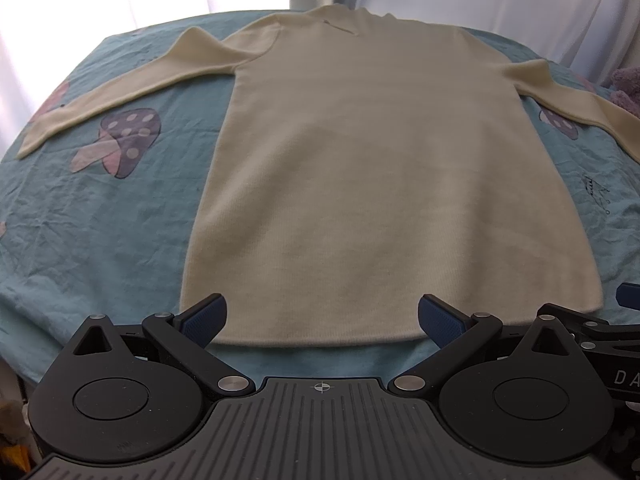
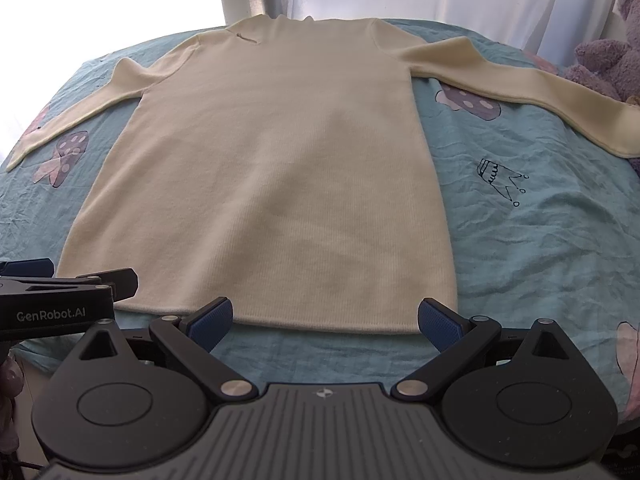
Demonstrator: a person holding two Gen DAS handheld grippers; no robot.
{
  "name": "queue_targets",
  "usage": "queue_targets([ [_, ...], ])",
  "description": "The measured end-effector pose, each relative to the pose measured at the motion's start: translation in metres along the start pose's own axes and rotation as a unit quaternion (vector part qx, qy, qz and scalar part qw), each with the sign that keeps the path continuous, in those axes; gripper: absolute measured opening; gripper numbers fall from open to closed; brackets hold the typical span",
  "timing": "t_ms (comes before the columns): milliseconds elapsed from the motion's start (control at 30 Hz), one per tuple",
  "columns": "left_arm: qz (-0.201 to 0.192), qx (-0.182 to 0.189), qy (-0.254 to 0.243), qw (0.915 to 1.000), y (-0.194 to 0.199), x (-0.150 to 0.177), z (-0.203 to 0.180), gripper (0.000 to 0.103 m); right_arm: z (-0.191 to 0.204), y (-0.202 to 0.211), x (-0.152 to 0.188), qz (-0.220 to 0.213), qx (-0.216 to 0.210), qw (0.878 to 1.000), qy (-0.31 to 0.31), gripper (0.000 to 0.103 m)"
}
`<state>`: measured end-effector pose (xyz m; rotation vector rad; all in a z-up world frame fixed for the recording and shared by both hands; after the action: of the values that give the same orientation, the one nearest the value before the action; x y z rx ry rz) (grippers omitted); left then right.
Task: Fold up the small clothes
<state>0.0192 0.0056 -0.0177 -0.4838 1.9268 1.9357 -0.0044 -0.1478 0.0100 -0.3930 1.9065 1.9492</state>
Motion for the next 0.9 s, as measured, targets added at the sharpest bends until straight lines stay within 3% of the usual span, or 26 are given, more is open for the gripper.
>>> queue_targets([
  [900,0.011,0.005,0.004,0.9999,-0.0044,-0.0077,0.0019,0.103,-0.0041,-0.0011,-0.004,0.008,-0.007,1.0,-0.004,0.099],
])
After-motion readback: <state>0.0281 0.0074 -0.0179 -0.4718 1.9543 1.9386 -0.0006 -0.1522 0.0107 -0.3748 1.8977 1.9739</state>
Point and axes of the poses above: each gripper's, at about its wrist camera, not at the fingertips, and y roughly against the way its jaws point, z to its left, x to its underside, the point moved 1 cm from there along -y, roughly the way its jaws point, and after that the axes turned 1 degree about y, right-handed, at the moved point
